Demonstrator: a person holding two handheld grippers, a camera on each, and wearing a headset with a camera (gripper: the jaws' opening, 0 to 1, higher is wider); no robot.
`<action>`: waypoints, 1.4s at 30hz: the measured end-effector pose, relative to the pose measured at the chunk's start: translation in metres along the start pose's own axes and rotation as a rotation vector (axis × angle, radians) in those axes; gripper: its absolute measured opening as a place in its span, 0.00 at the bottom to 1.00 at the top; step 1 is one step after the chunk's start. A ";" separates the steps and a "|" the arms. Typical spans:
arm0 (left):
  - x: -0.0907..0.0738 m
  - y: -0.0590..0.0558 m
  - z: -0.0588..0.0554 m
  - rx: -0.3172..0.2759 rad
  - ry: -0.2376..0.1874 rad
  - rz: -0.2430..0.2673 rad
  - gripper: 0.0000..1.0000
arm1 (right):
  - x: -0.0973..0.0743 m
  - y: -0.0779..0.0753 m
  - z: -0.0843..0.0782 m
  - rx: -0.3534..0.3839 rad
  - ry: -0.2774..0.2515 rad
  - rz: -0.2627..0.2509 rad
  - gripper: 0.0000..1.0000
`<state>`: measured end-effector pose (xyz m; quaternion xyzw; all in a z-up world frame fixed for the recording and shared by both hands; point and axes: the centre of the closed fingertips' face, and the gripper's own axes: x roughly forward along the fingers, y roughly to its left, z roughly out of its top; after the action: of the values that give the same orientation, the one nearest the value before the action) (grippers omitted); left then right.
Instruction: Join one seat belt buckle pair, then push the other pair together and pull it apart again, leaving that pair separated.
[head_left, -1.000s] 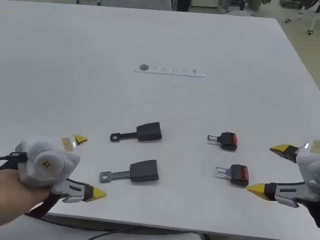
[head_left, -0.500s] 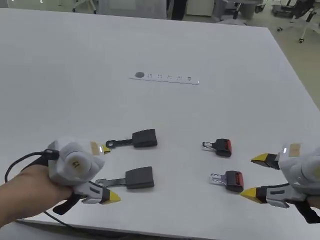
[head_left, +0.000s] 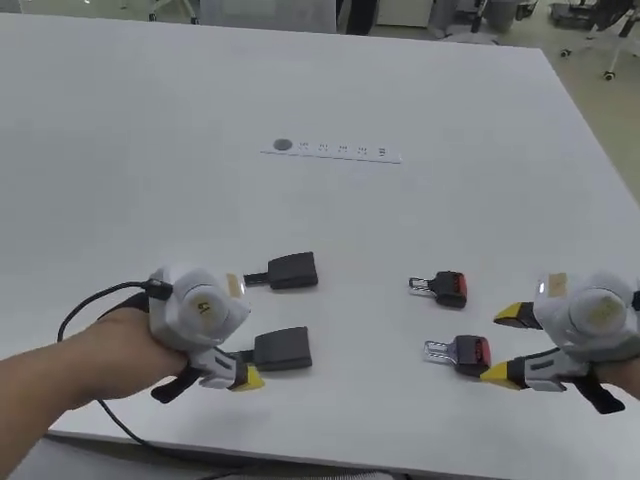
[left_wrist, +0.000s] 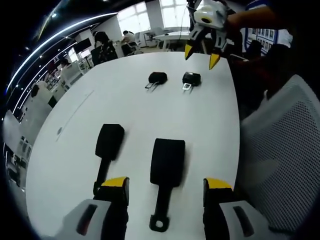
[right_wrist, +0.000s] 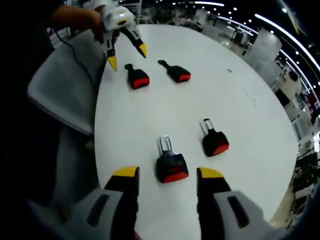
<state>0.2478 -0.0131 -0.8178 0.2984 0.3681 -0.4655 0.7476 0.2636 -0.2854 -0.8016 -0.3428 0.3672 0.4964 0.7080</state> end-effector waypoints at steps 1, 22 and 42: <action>0.002 0.000 0.001 -0.005 -0.002 -0.007 0.60 | 0.002 -0.001 -0.001 -0.002 0.003 0.006 0.46; 0.027 -0.005 -0.003 0.086 0.077 -0.133 0.42 | 0.039 -0.006 -0.020 -0.029 0.082 0.139 0.39; 0.037 -0.006 -0.013 0.310 0.186 -0.187 0.32 | 0.046 0.002 -0.023 -0.158 0.123 0.202 0.33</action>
<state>0.2498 -0.0228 -0.8566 0.4161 0.3855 -0.5544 0.6090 0.2682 -0.2836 -0.8524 -0.3886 0.4023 0.5704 0.6014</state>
